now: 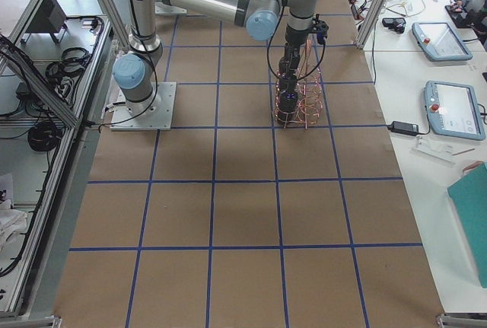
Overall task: Take wine from basket and place on tray
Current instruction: 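Move the right gripper over the copper rack of wine bottles, then lower the right gripper and grasp the neck of the nearest bottle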
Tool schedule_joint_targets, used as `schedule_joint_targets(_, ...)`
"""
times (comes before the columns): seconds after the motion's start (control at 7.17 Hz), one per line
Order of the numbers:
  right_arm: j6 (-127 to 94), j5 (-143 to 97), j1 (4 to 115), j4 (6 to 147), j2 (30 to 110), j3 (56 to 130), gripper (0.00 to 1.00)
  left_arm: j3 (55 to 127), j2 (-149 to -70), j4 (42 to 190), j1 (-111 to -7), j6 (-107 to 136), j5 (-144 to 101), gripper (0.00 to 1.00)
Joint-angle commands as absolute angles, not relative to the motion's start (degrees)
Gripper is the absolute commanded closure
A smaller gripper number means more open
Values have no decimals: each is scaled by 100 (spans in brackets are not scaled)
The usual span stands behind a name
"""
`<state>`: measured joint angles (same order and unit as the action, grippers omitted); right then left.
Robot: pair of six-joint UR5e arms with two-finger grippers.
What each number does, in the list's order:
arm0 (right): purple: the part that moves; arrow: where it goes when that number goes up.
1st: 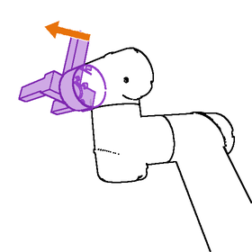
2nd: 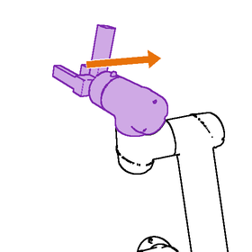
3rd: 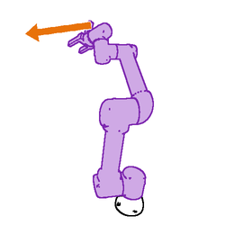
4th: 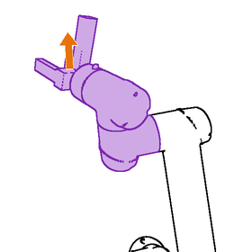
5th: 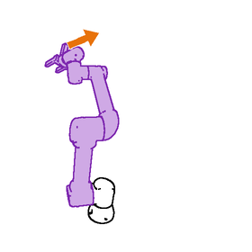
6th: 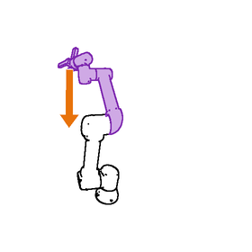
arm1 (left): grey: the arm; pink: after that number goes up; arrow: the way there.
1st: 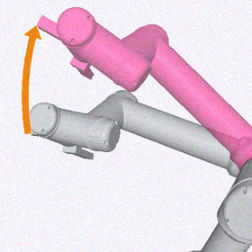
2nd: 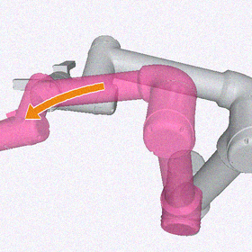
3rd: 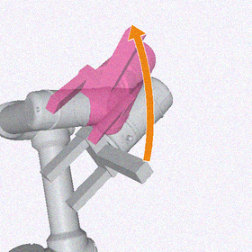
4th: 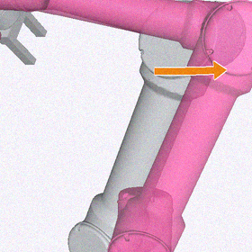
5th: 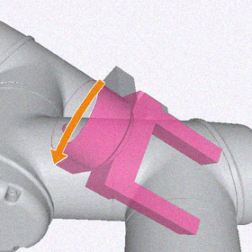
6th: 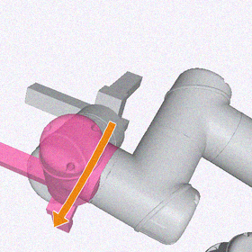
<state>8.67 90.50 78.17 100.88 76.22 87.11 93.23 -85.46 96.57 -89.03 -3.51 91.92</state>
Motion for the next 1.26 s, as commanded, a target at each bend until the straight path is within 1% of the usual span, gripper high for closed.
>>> schedule_joint_targets(0.0,870,9053,7813,10256,7620,8893,35,9369,-8534,9642,-8912,-352,9334,0)
schedule_joint_targets(0.14,870,9061,7813,10387,7620,8903,45,9369,-8543,9642,-8912,-352,9325,0)
schedule_joint_targets(0.42,879,9053,7813,10520,7611,8903,45,9369,-8543,9642,-8912,-352,9325,0)
schedule_joint_targets(0.56,862,9044,7813,10503,7611,8903,47,9378,-8543,9642,-8903,-352,9334,0)
schedule_joint_targets(1.12,905,9061,7813,10397,7585,8938,48,9378,-8543,9642,-8903,-352,9334,0)
